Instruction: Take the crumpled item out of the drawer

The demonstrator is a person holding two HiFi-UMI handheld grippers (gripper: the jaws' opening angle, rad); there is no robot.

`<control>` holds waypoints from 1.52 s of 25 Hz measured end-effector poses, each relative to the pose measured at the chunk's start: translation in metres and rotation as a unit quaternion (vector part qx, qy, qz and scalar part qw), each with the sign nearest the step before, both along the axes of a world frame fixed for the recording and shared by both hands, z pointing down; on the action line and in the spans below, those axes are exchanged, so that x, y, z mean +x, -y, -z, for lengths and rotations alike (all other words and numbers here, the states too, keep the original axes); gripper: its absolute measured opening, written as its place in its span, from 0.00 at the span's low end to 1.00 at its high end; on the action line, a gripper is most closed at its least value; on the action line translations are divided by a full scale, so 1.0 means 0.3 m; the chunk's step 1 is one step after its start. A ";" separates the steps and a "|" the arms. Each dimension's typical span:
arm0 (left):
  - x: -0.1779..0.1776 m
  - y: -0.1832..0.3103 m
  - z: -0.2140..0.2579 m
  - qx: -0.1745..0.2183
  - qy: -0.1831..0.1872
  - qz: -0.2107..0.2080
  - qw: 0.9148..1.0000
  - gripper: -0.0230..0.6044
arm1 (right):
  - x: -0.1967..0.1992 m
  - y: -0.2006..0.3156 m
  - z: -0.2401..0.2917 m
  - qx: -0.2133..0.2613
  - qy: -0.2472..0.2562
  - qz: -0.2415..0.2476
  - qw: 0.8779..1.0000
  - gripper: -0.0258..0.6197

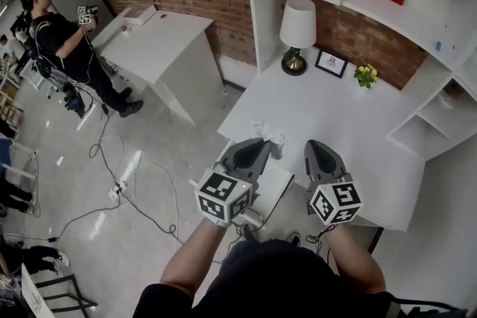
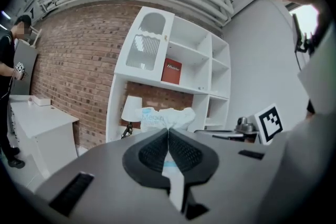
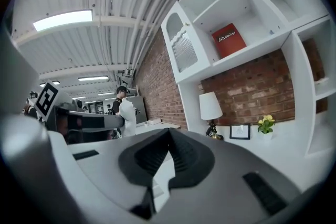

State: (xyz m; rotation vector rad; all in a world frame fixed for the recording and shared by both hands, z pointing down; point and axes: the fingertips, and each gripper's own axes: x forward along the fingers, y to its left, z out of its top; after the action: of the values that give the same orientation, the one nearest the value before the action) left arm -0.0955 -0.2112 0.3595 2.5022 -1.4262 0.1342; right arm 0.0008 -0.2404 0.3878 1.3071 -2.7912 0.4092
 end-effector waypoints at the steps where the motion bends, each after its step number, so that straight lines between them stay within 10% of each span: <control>1: -0.003 -0.001 0.027 0.009 0.000 0.003 1.000 0.06 | -0.002 0.002 0.020 0.008 0.000 0.002 1.000 0.04; 11: 0.005 -0.031 0.199 0.070 0.015 0.033 0.997 0.06 | -0.002 -0.006 0.167 0.069 -0.008 0.016 0.997 0.04; 38: 0.039 -0.046 0.164 0.057 0.004 0.031 0.998 0.06 | 0.016 0.004 0.129 0.056 -0.011 0.024 0.998 0.04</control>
State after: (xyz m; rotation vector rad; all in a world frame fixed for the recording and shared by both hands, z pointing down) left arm -0.0836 -0.1973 0.3103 2.5460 -1.5555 0.0534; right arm 0.0055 -0.2416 0.3491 1.2529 -2.8589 0.2376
